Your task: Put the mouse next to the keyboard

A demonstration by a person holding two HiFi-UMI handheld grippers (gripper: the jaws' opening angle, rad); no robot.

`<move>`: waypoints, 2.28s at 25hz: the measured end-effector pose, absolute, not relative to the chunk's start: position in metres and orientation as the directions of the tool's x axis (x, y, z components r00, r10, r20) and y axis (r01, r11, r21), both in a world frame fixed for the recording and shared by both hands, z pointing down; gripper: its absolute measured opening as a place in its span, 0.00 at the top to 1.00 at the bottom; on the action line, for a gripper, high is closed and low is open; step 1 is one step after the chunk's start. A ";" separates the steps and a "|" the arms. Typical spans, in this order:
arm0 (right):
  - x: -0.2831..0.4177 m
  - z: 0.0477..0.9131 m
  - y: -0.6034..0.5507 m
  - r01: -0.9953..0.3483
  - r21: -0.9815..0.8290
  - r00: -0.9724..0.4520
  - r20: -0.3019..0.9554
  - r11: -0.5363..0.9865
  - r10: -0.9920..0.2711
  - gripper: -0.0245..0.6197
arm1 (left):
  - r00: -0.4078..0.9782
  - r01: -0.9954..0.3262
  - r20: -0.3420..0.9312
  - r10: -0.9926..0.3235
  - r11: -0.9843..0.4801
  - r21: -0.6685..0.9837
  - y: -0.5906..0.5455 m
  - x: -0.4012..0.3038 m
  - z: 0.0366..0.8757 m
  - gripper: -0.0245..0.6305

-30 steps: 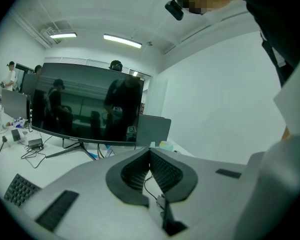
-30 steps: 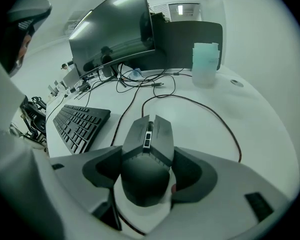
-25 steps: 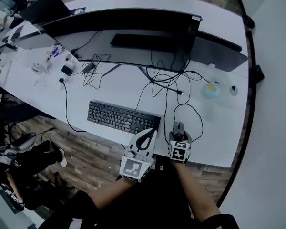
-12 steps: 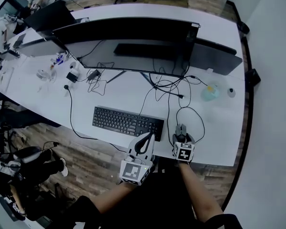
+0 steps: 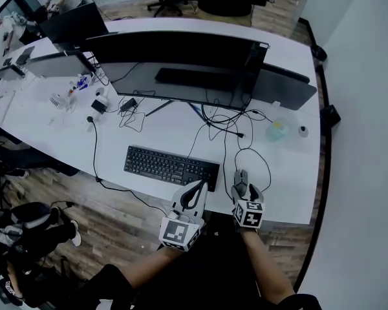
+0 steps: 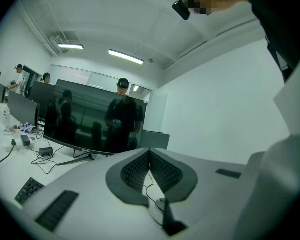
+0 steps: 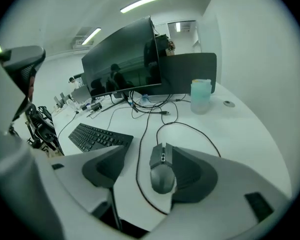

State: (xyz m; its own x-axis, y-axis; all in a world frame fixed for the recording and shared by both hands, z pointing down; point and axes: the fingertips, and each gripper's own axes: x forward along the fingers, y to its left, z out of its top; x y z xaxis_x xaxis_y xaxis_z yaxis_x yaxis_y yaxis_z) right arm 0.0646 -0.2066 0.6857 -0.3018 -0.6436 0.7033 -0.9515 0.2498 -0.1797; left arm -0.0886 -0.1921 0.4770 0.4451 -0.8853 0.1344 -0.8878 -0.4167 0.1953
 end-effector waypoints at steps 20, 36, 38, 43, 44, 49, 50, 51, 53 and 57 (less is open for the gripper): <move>0.022 0.476 -0.115 -0.936 -0.256 -0.319 0.330 0.241 -0.889 0.85 | 0.553 -0.806 0.013 -0.833 -0.531 0.262 -0.114 -0.090 0.440 0.96; 0.041 0.402 0.005 -0.879 -0.186 -0.465 0.131 0.439 -0.876 0.93 | 0.517 -0.830 -0.037 -0.855 -0.511 0.226 0.006 -0.031 0.398 0.96; 0.052 0.399 0.027 -0.879 -0.184 -0.464 0.119 0.439 -0.878 0.93 | 0.523 -0.827 -0.041 -0.852 -0.518 0.218 0.028 -0.016 0.395 0.96; 0.081 0.395 0.080 -0.883 -0.166 -0.456 0.094 0.438 -0.885 0.93 | 0.521 -0.832 -0.049 -0.852 -0.520 0.193 0.087 0.019 0.388 0.96; 0.086 0.393 0.090 -0.886 -0.156 -0.453 0.088 0.437 -0.887 0.93 | 0.518 -0.835 -0.052 -0.854 -0.518 0.187 0.098 0.025 0.387 0.96; 0.102 0.397 0.131 -0.898 -0.136 -0.431 0.082 0.418 -0.899 0.93 | 0.521 -0.837 -0.055 -0.852 -0.522 0.165 0.143 0.046 0.388 0.96; 0.104 0.398 0.137 -0.900 -0.137 -0.427 0.085 0.414 -0.900 0.93 | 0.525 -0.834 -0.055 -0.849 -0.527 0.163 0.150 0.048 0.389 0.96; 0.107 0.400 0.143 -0.902 -0.136 -0.423 0.089 0.410 -0.902 0.93 | 0.530 -0.832 -0.054 -0.846 -0.531 0.162 0.156 0.051 0.390 0.96; 0.112 0.401 0.152 -0.905 -0.129 -0.418 0.091 0.405 -0.904 0.93 | 0.537 -0.827 -0.051 -0.842 -0.537 0.166 0.166 0.057 0.393 0.96; 0.120 0.400 0.165 -0.909 -0.119 -0.412 0.091 0.400 -0.907 0.93 | 0.542 -0.823 -0.048 -0.839 -0.541 0.171 0.178 0.065 0.393 0.96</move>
